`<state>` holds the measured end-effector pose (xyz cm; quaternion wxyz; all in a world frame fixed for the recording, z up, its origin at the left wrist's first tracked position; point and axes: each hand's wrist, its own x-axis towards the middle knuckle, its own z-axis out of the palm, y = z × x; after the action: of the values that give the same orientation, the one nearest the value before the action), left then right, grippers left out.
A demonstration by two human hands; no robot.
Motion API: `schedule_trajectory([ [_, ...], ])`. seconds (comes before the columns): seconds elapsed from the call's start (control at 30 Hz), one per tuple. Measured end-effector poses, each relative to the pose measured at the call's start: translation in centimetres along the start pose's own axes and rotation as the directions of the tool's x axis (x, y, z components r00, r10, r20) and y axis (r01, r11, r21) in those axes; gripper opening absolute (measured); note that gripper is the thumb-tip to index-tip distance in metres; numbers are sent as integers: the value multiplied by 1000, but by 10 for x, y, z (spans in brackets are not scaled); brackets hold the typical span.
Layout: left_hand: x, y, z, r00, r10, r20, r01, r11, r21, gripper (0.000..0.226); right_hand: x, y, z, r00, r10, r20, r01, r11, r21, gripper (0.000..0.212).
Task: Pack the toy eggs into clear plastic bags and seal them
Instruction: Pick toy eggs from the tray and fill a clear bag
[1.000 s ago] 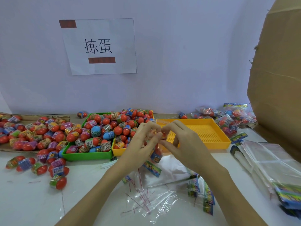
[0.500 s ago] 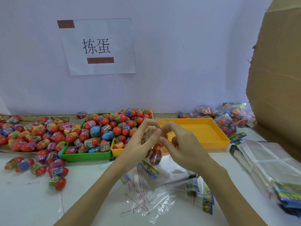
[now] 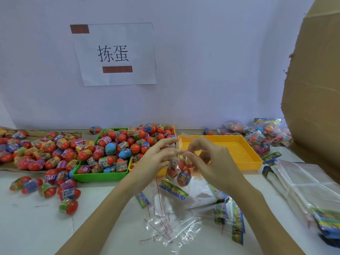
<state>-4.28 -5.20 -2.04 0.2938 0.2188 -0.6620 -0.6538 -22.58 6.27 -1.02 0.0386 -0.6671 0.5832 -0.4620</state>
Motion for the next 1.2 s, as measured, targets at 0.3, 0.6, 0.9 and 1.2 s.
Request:
schedule_trajectory([
  [0.3, -1, 3, 8, 996, -83, -33, 74, 971, -227, 27, -3, -1, 2, 1000, -25, -19, 25, 999, 46, 9],
  [0.6, 2, 3, 1, 980, -124, -156, 69, 946, -318, 32, 0, -6, -2, 988, 18, -152, 4, 989, 146, 21],
  [0.9, 0, 2, 3, 981, -23, -193, -28, 967, -254, 15, 1, -3, 0, 973, -33, -229, 8, 994, -110, 13],
  [1.2, -2, 2, 11, 980, -2, -201, -26, 990, -138, 36, 1, -2, -1, 955, -6, -298, -12, 998, -57, 7],
])
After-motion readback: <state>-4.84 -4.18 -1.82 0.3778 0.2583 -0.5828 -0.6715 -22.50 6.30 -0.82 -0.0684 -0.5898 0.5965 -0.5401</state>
